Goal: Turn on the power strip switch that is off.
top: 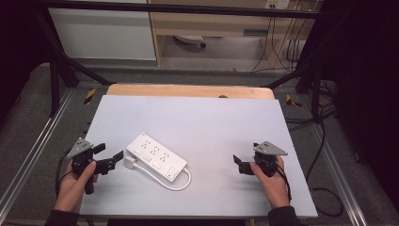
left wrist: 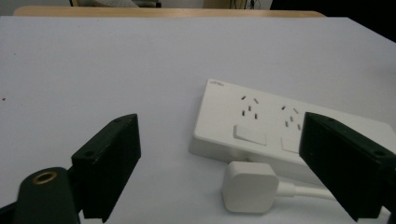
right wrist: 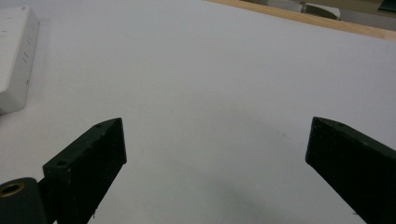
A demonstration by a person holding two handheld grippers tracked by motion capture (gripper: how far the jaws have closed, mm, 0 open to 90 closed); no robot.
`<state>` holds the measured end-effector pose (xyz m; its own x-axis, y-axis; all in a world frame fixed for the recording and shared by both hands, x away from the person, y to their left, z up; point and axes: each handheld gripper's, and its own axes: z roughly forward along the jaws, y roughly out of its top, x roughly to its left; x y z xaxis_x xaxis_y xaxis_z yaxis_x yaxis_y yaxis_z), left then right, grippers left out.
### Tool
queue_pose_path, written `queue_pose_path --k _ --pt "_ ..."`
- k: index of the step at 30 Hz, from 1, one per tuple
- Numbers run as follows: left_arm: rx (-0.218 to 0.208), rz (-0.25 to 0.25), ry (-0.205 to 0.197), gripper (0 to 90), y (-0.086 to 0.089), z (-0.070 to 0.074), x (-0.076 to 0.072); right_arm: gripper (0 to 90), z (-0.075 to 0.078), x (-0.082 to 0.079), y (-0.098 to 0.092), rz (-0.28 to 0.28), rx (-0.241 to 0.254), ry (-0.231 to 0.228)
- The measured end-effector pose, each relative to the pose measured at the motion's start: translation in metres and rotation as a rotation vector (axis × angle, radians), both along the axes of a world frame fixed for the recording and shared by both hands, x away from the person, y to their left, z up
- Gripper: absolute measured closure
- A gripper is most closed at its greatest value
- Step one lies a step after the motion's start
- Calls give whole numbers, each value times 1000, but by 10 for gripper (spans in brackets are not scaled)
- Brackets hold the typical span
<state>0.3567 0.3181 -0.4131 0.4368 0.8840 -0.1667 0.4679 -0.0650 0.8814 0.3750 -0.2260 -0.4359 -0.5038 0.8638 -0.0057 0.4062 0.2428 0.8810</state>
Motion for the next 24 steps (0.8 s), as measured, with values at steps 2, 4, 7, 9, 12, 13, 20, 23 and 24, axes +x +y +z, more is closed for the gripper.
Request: queue_pose_path --k 2,4,7,9,12,13,20,23,24 --pt "-1 4 0 113 0 1 0 51 0 0 0 -1 1 -1" --pt "-10 -1 1 110 0 2 -1 44 1 0 0 -6 3 -4" --pt "-17 -14 4 105 0 2 -1 41 1 -1 0 -8 8 -6" --pt "-20 -24 0 102 -1 3 -1 39 2 -1 -1 -10 11 -6" --pt "-25 -30 -9 100 -1 4 -2 35 2 -2 -1 -12 19 -7" --pt "-27 -32 -11 98 -2 5 -2 33 2 -2 -1 -11 27 -3" --pt "-35 -50 -47 65 -4 10 -6 30 4 -6 -1 -8 27 -4" --pt "-38 -58 -49 58 -6 11 -6 28 4 -7 0 -11 31 1" --pt "-38 -64 -51 58 -6 12 -7 28 3 -6 0 -11 30 2"
